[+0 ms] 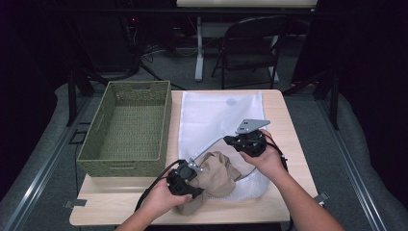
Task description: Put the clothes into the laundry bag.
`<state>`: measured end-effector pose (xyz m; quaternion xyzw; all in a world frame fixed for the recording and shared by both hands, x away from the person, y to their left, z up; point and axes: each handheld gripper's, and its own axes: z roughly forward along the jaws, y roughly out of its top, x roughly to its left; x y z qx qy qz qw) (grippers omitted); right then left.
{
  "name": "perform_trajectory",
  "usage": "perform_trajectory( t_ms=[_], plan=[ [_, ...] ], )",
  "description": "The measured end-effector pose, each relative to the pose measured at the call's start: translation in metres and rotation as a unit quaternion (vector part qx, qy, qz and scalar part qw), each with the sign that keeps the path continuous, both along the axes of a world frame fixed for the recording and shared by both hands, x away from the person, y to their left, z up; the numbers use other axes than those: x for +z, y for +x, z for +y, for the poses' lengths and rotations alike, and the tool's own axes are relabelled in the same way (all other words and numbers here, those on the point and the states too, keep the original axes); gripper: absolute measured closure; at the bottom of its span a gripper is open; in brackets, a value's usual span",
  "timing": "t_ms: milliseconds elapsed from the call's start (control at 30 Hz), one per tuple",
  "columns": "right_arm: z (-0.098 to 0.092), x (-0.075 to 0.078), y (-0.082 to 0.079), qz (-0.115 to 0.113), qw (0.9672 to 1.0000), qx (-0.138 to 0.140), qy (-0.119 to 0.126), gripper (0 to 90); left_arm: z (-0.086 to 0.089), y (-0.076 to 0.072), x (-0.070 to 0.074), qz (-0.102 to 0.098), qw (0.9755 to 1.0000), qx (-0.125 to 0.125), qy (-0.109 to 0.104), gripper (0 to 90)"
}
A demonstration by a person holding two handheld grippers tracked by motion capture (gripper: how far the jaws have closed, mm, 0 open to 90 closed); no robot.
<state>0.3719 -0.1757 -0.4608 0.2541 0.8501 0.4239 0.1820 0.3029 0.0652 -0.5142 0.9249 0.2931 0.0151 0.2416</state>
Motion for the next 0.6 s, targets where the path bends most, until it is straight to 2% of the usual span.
perform_trajectory(
  t_ms=[333,600],
  plan=[
    [0.001,0.011,-0.012,-0.004,1.0000,-0.002,0.004,88.7,0.000,0.000,-0.002,0.002,1.0000,0.004,-0.003,52.2],
    [-0.002,0.020,-0.017,0.002,0.9998,-0.001,0.018,88.7,0.000,0.000,-0.004,0.005,0.9999,0.008,-0.005,52.3]
  ],
)
